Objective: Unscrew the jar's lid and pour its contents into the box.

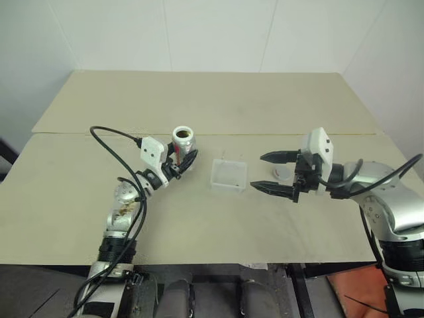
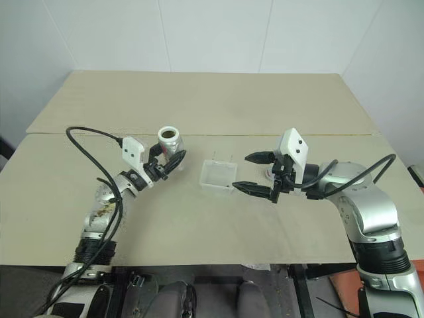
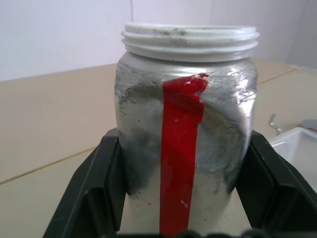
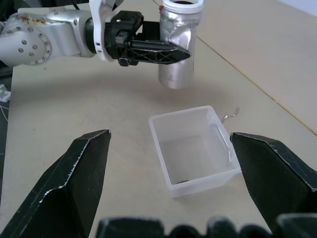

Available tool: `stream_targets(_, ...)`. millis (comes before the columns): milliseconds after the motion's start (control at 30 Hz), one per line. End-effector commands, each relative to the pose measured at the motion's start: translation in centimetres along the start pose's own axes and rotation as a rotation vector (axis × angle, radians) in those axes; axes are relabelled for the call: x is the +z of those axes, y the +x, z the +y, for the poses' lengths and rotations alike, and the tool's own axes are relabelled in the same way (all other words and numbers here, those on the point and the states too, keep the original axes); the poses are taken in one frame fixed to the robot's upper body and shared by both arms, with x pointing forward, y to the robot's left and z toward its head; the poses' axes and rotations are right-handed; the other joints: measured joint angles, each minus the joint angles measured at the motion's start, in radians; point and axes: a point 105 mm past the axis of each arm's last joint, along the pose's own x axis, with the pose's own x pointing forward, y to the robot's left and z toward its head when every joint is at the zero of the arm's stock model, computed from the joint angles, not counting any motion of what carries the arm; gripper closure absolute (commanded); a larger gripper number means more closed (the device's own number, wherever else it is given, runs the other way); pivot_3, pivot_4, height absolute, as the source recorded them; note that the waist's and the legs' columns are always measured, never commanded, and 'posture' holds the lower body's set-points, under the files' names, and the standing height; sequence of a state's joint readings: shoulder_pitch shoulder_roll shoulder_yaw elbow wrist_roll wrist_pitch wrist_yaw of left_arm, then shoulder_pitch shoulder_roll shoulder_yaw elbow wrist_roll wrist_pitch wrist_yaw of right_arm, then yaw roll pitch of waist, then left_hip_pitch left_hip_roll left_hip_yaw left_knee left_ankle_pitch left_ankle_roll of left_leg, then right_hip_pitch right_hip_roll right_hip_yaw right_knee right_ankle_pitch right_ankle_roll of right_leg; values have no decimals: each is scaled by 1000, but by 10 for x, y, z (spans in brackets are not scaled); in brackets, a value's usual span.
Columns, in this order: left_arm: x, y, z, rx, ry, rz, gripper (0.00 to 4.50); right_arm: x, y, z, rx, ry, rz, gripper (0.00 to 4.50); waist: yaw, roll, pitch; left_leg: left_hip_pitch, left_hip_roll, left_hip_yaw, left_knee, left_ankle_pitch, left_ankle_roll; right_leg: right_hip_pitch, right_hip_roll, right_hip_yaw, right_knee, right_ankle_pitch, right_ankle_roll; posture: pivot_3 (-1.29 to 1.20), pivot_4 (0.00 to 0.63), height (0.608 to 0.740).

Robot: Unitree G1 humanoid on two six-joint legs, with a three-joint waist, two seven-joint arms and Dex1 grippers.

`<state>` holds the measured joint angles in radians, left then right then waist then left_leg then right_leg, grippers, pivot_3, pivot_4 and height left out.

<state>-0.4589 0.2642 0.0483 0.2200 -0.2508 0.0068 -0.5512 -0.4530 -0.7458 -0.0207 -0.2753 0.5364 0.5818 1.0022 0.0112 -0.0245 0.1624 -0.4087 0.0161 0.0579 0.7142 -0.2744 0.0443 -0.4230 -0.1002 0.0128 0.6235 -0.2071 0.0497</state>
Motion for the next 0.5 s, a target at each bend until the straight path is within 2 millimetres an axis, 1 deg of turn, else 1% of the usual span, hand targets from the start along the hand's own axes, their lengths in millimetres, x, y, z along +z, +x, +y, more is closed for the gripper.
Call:
stream_targets(33,2,2,9,68,20,-40,1838,12,-2,3,5,-29,-34,27,0,0,0,0,0,0,0,0,0,0,0,0,0,0,0,0,150,740)
stream_targets(133,-7,7,13,111,26,-29,1838,10,-1,4,-3,-30,-28,27,1,0,0,0,0,0,0,0,0,0,0,0,0,0,0,0,150,740)
stream_targets(300,-13,14,12,126,31,-20,1838,9,0,3,-15,-33,-22,27,1,0,0,0,-1,0,0,-1,1,0,-1,0,0,0,0,0,150,740)
stream_targets(400,-16,15,12,131,28,-10,1838,9,-1,3,-19,-32,-18,27,1,0,0,0,-1,0,0,-1,1,0,-1,0,0,0,0,0,150,740)
stream_targets(467,-18,14,13,139,34,1,1115,8,-2,4,-21,-33,-13,0,1,0,0,0,-1,0,0,-1,1,0,-1,0,0,0,0,0,150,740)
stream_targets(500,-20,13,14,139,28,5,830,8,-2,4,-21,-33,-12,0,0,0,0,0,-1,0,0,-1,1,0,-1,0,0,0,0,0,150,740)
